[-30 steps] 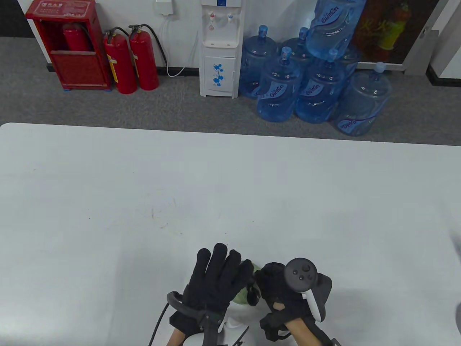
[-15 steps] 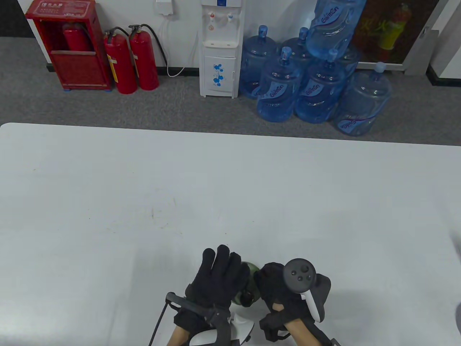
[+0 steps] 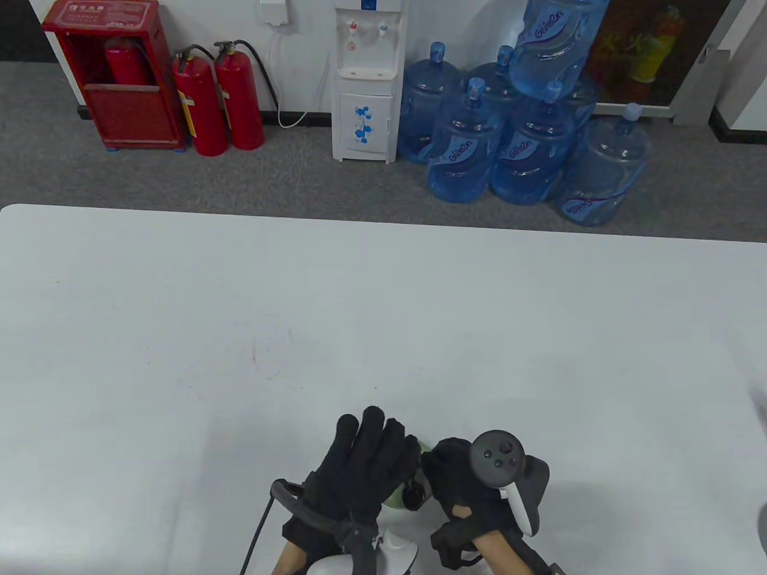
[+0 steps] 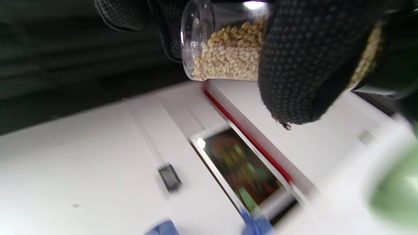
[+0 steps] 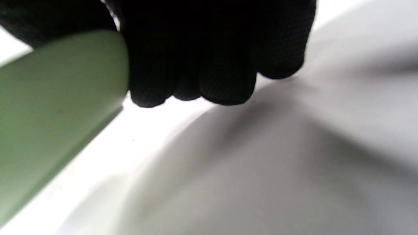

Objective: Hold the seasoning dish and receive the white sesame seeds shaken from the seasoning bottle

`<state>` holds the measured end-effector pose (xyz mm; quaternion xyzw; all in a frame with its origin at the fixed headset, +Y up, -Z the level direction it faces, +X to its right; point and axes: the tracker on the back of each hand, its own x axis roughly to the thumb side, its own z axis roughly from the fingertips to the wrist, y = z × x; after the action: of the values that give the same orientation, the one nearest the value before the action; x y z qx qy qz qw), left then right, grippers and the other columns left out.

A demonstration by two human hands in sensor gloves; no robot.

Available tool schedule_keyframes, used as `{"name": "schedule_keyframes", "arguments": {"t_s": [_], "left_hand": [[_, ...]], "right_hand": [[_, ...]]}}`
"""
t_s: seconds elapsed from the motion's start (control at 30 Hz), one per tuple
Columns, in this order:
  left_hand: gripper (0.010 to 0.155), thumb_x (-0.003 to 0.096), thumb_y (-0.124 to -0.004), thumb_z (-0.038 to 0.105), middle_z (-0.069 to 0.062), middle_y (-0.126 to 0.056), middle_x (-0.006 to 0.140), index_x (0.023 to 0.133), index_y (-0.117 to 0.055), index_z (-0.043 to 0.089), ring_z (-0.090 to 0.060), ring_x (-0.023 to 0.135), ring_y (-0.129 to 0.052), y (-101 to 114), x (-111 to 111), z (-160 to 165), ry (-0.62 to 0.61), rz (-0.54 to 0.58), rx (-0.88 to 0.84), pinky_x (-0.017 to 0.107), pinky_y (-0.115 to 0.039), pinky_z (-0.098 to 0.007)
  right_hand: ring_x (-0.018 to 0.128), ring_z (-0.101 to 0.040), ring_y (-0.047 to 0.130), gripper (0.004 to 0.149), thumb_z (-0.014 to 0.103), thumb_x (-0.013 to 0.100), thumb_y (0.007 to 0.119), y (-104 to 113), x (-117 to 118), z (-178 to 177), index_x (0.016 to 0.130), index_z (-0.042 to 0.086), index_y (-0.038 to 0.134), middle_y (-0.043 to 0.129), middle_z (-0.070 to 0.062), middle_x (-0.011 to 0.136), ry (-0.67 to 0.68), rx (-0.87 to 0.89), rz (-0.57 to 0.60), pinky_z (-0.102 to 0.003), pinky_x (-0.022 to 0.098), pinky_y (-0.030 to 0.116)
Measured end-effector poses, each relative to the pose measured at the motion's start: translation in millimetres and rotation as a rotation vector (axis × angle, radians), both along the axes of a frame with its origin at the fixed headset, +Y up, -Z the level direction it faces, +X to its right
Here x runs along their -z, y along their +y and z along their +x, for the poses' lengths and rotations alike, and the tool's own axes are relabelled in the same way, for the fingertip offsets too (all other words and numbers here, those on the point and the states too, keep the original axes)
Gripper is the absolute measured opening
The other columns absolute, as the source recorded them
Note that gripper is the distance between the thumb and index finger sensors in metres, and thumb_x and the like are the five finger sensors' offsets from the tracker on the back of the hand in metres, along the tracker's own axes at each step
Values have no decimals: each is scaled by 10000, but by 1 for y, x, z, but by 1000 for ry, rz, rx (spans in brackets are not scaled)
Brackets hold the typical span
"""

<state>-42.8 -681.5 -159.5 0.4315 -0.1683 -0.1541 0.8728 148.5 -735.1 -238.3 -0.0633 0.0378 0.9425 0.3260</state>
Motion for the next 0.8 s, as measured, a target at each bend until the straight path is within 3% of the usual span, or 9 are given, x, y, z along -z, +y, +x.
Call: {"name": "schedule_keyframes", "arguments": {"t_s": [0.07, 0.13, 0.2, 0.3, 0.4, 0.53, 0.63, 0.73, 0.8], "left_hand": [[640, 332, -1100, 313, 196, -730, 1018, 837, -795, 560, -257, 1082, -706, -18, 12, 6, 13, -204, 25, 832, -505, -592], [639, 311, -1091, 405, 246, -752, 1003, 825, -772, 612, -201, 1063, -776, -15, 6, 5, 39, -56, 182, 814, -587, -563], [642, 330, -1076, 422, 243, -719, 1008, 841, -738, 613, -211, 1057, -752, 6, -6, -1, 12, 64, 21, 799, -589, -552], [641, 325, -1098, 338, 224, -735, 1013, 828, -787, 584, -246, 1075, -735, -18, 12, 3, 58, -194, 61, 831, -522, -592], [642, 321, -1081, 420, 247, -733, 1006, 835, -749, 615, -216, 1053, -772, 0, -3, 1, 37, 32, 68, 802, -586, -561], [641, 319, -1096, 354, 235, -740, 1009, 824, -783, 596, -232, 1073, -746, -19, 12, 7, 82, -205, 76, 831, -533, -585], [642, 327, -1080, 409, 240, -726, 1010, 838, -747, 611, -219, 1059, -757, 4, -5, -2, 9, 19, -26, 806, -575, -562], [642, 328, -1097, 332, 217, -730, 1016, 833, -784, 578, -253, 1077, -723, -16, 13, 3, 63, -201, 24, 829, -515, -592], [640, 311, -1088, 408, 251, -753, 1007, 825, -770, 620, -206, 1063, -779, -10, 6, 2, 49, -63, 145, 814, -586, -569]], "right_hand": [[715, -211, 973, 384, 532, 438, 879, 0, 1, 0, 630, 214, 977, 892, 40, 879, 2, -11, 3, -398, 568, 827], [713, -214, 973, 384, 528, 436, 882, -2, 2, 0, 628, 209, 979, 892, 37, 879, -1, -7, -5, -400, 567, 826], [715, -212, 973, 383, 527, 436, 882, 0, 0, 0, 629, 210, 978, 892, 38, 879, 4, 6, -2, -400, 568, 826], [716, -210, 973, 381, 530, 438, 879, -1, 0, -1, 629, 215, 977, 891, 44, 880, 9, -3, 0, -398, 568, 827], [714, -211, 974, 384, 527, 438, 880, 0, -1, -1, 629, 210, 979, 891, 40, 879, 11, 1, -2, -400, 568, 827], [715, -207, 974, 383, 531, 438, 878, 0, -1, -2, 630, 215, 977, 891, 43, 880, 16, -11, 1, -396, 569, 828], [714, -211, 974, 383, 528, 437, 880, 1, -1, -1, 629, 211, 978, 892, 41, 880, 18, 3, -1, -399, 568, 827], [717, -206, 973, 384, 532, 438, 877, 0, 0, -1, 630, 216, 977, 890, 45, 881, 17, -3, 4, -395, 569, 829], [715, -211, 973, 382, 528, 438, 879, -1, 0, -1, 629, 212, 978, 892, 39, 879, 17, 7, -7, -399, 568, 827]]}}
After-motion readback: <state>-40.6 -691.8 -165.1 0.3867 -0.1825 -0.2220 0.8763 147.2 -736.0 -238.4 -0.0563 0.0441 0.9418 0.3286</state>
